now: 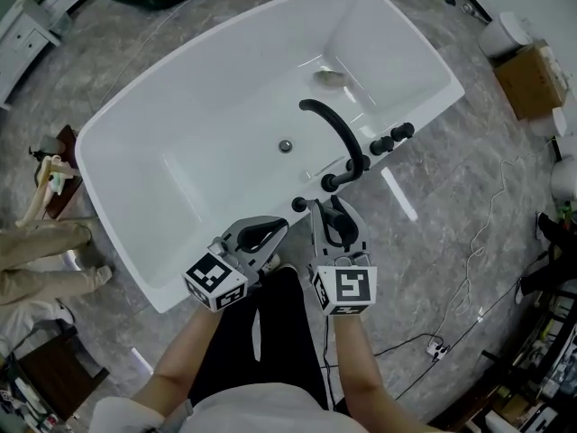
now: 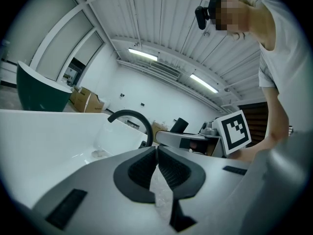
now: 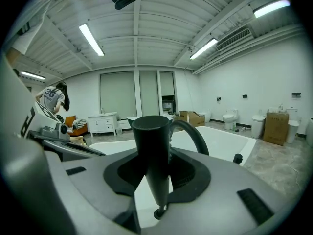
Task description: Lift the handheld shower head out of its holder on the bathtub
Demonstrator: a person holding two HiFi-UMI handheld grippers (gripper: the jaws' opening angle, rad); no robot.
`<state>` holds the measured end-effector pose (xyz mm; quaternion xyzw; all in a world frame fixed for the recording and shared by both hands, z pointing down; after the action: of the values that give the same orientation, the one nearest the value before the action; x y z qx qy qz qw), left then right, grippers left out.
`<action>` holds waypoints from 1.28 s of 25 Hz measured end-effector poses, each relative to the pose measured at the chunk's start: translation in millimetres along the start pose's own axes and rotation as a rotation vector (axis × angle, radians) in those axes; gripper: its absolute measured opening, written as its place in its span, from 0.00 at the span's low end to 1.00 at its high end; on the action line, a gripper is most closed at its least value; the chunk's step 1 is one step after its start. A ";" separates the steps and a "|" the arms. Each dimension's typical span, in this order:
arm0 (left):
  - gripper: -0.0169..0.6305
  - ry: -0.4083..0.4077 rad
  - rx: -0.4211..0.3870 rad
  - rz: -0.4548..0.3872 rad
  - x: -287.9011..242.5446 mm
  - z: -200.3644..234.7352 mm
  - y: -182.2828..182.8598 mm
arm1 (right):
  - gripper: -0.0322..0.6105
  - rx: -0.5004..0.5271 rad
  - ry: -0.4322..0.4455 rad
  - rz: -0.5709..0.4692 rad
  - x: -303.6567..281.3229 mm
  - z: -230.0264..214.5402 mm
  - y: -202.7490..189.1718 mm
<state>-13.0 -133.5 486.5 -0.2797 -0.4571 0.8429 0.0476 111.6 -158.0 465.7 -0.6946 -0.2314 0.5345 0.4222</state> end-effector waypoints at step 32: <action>0.06 -0.190 -0.175 0.055 -25.4 -66.0 48.0 | 0.24 -0.122 -0.082 -0.145 89.2 -23.1 31.1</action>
<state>50.7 -120.7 431.0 -0.2141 -0.5236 0.8234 -0.0440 157.9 -113.6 392.6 -0.6778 -0.3303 0.5156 0.4069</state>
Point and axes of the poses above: the fingertips, and each gripper's own axes: x backward along the fingers, z to its left, y out of its top, the point moved 5 cm from there along x, backward along the fingers, and after that the axes turned 15 degrees about z, right-handed, at the moved point
